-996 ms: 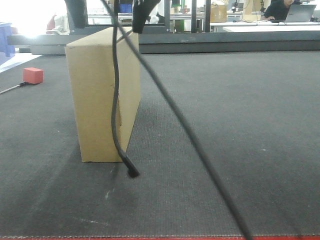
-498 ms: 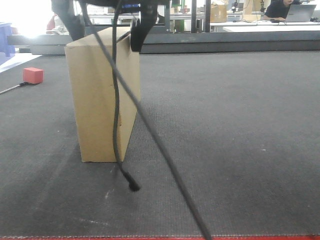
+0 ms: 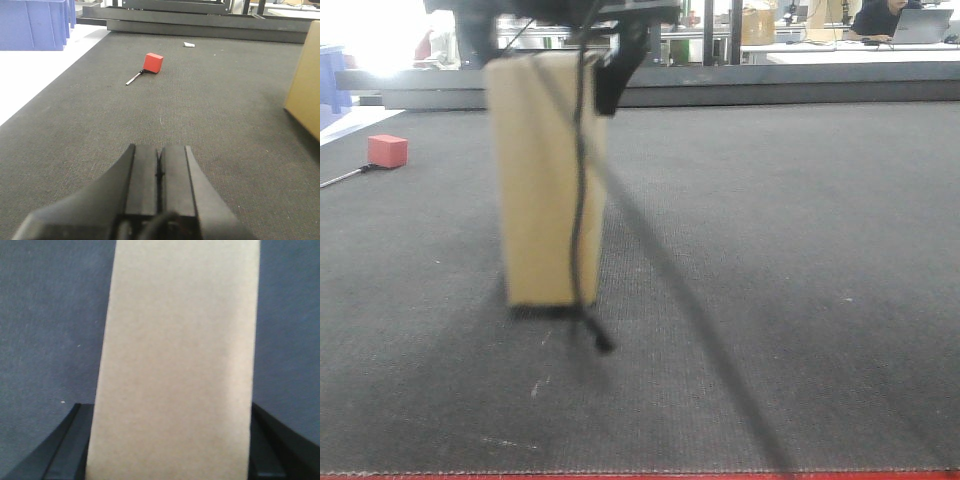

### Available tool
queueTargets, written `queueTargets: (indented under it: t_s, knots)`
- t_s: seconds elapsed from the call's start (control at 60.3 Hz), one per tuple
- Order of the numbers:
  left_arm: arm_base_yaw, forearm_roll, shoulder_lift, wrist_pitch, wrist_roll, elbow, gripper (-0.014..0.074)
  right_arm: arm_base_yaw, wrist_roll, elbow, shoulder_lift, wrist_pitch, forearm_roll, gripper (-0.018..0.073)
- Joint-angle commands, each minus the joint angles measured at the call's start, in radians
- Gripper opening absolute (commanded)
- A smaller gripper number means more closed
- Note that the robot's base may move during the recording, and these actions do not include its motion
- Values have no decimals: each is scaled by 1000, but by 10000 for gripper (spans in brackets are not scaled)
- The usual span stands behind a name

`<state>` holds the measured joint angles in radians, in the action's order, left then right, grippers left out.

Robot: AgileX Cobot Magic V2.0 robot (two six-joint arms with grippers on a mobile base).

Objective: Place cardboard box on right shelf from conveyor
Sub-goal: 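Close the right gripper on the box and lift it off the conveyor, then hold the box raised in the right gripper and back away from the conveyor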

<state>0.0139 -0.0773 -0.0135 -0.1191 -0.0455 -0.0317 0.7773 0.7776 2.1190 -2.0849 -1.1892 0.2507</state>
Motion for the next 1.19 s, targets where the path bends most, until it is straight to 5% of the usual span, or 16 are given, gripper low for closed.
queueTargets:
  t_s: [0.0,0.365,0.863,1.178]
  knots:
    - [-3,-6,-13,88,0,-8,-116,-48,-95,31,138,28,33,277]
    - [-3,-6,-13,88,0,-8,-116,-260,-475,-110,363,-19,-84,277]
    - [-3,-6,-13,88,0,-8,-116,-595,-590,-912,948,336,-117,277]
    - [-3,-6,-13,88,0,-8,-116,-611,-606,-1209,1324,372,-129,277]
